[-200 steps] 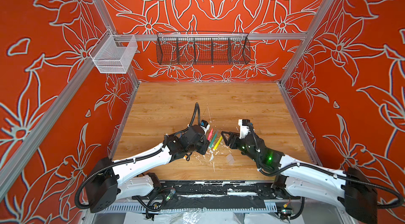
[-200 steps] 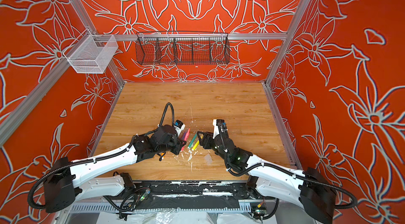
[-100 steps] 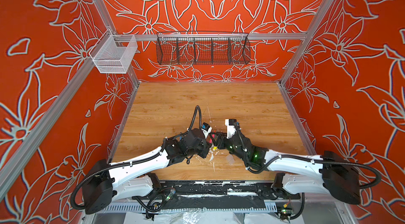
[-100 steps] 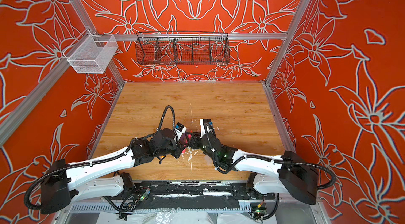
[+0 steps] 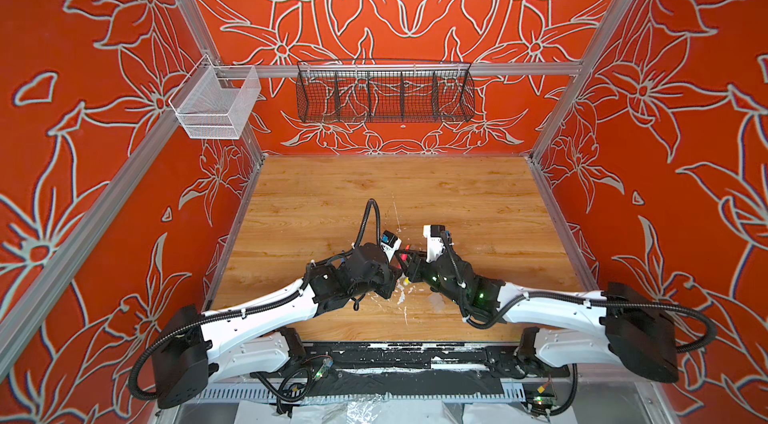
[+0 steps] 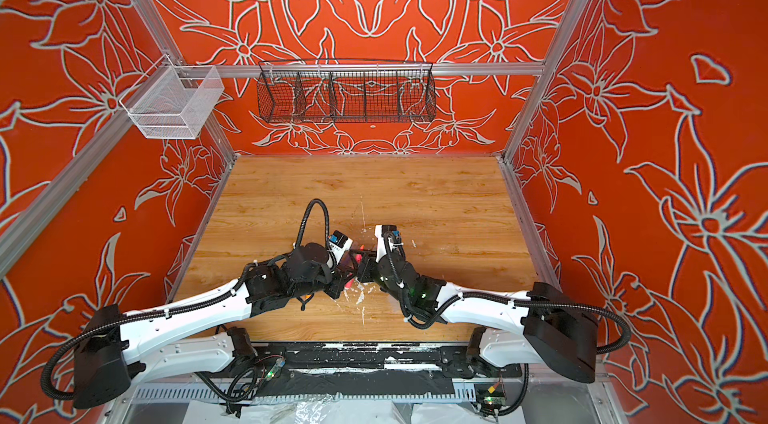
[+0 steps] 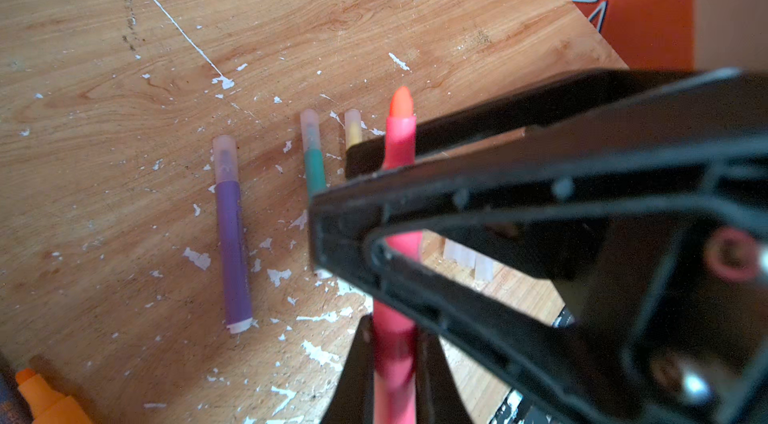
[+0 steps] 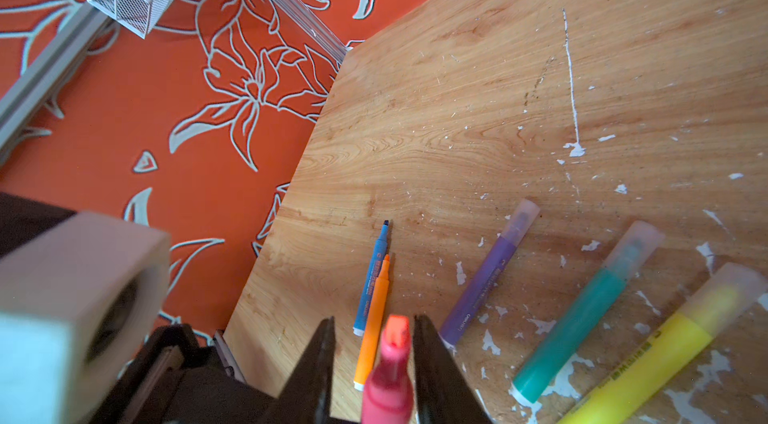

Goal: Insert the pens into the pen caps
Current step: 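Hold the pink marker upright with the left gripper beside the right gripper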

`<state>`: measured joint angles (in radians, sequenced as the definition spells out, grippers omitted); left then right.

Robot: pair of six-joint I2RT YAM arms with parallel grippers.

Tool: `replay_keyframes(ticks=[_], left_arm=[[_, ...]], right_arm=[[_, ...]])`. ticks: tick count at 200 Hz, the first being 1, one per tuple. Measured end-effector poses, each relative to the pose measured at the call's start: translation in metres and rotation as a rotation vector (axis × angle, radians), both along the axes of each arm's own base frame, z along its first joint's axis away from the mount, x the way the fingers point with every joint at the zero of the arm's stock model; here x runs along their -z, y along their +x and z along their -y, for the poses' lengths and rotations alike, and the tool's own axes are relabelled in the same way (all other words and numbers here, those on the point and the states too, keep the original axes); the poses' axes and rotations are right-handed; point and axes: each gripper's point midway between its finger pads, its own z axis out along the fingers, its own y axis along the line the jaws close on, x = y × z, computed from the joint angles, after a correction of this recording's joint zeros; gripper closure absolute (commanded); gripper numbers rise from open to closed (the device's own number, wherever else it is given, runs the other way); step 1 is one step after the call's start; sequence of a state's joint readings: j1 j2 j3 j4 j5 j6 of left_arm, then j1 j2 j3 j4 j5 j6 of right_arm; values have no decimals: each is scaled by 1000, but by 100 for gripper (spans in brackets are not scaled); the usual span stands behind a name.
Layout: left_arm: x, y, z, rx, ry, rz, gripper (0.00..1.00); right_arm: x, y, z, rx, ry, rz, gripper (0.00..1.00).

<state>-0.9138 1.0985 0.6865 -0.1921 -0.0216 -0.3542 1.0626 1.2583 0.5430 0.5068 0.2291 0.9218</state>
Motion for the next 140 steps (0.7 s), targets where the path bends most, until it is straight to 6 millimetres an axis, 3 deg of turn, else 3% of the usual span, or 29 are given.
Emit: replay_keyframes(ticks=[46,70,140], left_arm=[[-2,1,3,11,-3,14,89],[-2,2,4,15,-7,18,77],[6,3,10,29,2,7,78]], right_arm=[[-2,2,3,17,0,9,91],[-3,2,4,23,2,12,93],[-12,2,4,23,35,28,94]])
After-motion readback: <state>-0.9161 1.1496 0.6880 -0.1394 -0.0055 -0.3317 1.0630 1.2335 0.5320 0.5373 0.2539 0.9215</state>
